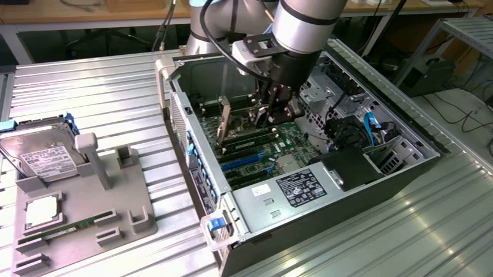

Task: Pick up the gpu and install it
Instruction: 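Insert the gpu into the slot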

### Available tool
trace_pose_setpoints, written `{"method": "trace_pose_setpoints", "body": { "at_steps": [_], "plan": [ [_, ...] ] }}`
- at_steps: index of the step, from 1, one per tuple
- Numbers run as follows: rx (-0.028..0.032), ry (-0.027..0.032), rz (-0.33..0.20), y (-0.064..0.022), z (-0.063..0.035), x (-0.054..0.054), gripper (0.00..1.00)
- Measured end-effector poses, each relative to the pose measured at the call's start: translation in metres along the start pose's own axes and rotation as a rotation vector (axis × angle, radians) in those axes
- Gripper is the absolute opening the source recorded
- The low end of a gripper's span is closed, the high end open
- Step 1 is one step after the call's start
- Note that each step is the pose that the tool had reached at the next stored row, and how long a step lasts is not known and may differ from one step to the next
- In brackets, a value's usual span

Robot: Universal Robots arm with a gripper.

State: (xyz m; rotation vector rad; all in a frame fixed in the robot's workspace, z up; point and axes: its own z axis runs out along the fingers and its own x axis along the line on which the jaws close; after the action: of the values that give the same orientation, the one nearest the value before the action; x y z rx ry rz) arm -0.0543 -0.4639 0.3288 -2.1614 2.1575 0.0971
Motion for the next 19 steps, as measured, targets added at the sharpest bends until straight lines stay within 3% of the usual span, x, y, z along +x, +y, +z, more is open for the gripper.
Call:
{"method": "trace_pose_setpoints", "body": {
  "at_steps": [19],
  "plan": [
    [0.0001, -0.0006, 0.005, 0.0063, 0.0012, 0.0049, 0.28]
  ]
}}
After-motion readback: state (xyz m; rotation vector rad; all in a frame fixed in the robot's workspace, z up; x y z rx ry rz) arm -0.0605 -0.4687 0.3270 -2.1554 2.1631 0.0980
